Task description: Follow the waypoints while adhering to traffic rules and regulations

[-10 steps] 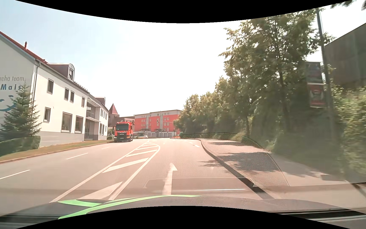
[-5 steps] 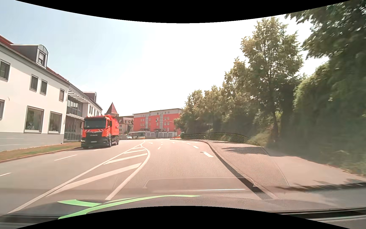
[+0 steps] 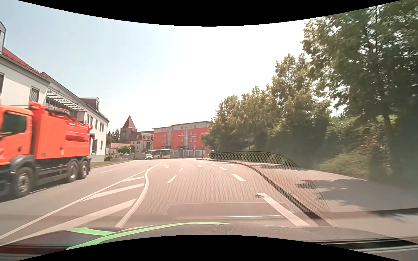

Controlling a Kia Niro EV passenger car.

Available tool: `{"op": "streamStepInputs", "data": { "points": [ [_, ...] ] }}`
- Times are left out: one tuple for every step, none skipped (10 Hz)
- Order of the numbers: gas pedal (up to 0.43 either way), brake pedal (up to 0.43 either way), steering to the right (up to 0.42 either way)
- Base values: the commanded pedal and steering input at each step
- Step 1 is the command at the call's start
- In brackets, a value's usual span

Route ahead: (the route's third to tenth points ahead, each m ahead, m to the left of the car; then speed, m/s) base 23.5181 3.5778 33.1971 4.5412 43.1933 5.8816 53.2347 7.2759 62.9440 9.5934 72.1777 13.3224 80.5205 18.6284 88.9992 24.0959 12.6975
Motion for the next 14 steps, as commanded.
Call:
{"op": "streamStepInputs", "data": {
  "points": [
    [0.000,0.000,-0.018],
    [0.000,0.000,-0.017],
    [0.000,0.018,-0.016],
    [0.000,0.140,-0.016],
    [0.000,0.201,-0.016],
    [0.000,0.226,-0.017],
    [0.000,0.232,-0.018],
    [0.000,0.232,-0.019],
    [0.000,0.232,-0.022],
    [0.000,0.238,-0.023],
    [0.000,0.238,-0.023],
    [0.000,0.244,-0.023],
    [0.000,0.244,-0.023],
    [0.000,0.244,-0.022]
  ]
}}
